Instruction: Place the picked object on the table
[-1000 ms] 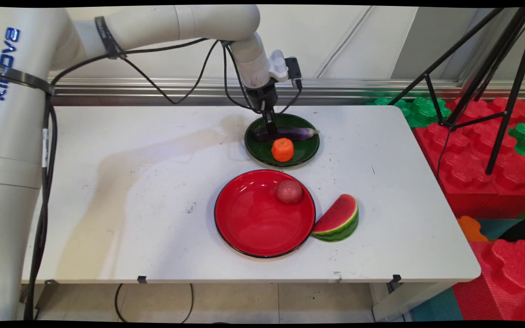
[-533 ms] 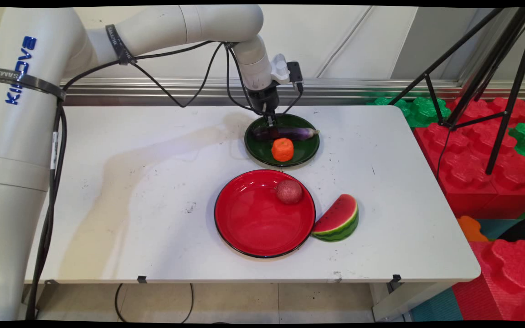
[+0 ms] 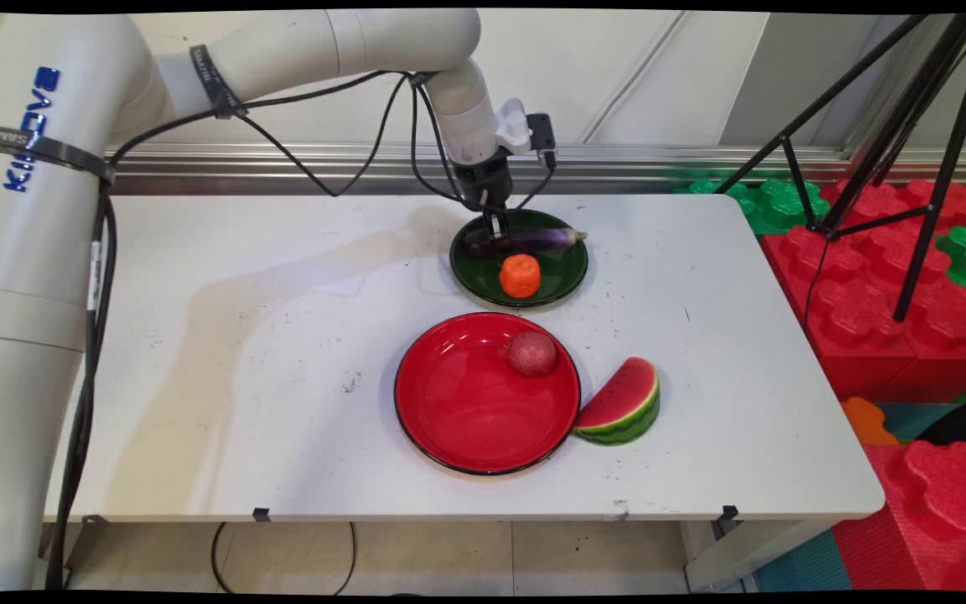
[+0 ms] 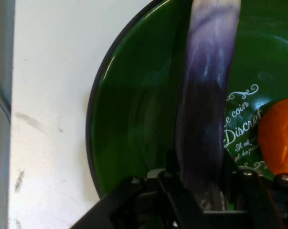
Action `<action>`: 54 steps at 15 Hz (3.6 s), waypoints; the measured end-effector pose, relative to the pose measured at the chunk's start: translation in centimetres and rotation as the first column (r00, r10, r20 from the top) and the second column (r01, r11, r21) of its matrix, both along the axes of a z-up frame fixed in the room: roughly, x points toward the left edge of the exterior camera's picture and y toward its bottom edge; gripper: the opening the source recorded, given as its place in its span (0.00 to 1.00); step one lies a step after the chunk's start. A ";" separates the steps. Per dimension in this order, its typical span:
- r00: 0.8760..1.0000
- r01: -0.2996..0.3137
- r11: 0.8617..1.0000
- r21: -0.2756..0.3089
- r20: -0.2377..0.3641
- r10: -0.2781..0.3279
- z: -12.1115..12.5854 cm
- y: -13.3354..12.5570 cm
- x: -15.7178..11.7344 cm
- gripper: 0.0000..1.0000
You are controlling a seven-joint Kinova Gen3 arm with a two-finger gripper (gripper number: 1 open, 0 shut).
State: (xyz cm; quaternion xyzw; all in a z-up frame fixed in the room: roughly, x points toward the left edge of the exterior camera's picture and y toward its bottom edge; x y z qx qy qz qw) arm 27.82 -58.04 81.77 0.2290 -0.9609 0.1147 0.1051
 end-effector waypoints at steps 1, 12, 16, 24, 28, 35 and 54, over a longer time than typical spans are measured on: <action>1.000 0.000 1.000 -0.004 -0.001 0.000 0.2 0.1 0.0 0.00; 0.991 -0.127 0.985 -0.114 -0.058 0.121 9.5 6.3 4.0 0.00; 0.986 -0.162 0.979 -0.126 -0.065 0.155 11.9 10.2 6.3 0.00; 0.981 -0.193 0.975 -0.111 -0.041 0.190 13.6 17.7 10.6 0.00; 0.978 -0.209 0.974 -0.093 -0.023 0.207 13.5 20.9 12.4 0.00; 0.960 -0.279 0.959 -0.044 0.006 0.279 11.5 26.1 14.4 0.00; 0.927 -0.375 0.924 0.074 0.046 0.372 2.8 30.1 12.8 0.00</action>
